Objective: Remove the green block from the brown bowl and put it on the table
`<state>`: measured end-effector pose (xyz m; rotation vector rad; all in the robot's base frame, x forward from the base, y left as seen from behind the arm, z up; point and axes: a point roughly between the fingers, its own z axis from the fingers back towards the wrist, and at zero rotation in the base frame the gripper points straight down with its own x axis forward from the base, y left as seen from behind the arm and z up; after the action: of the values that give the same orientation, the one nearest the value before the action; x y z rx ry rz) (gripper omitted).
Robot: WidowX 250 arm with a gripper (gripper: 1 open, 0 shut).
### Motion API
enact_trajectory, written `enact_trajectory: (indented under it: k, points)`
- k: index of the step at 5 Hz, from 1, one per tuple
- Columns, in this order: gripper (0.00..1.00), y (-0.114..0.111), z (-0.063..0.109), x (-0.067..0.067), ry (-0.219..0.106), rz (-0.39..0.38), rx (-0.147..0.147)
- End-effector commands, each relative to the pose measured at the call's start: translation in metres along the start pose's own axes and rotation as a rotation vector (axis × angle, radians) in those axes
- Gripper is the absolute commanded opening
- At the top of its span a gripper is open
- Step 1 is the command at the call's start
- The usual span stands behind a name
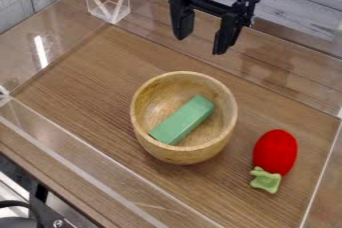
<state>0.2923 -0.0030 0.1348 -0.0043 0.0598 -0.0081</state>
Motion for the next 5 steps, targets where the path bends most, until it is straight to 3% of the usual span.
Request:
enact_trajectory:
  k: [1,3,5]
  points:
    - [1.0,0.0,-0.013,-0.005,0.028,-0.013,0.001]
    - [1.0,0.0,-0.051,-0.021,0.052,-0.091,0.019]
    - [1.0,0.002,-0.076,-0.024,0.05,-0.115,0.024]
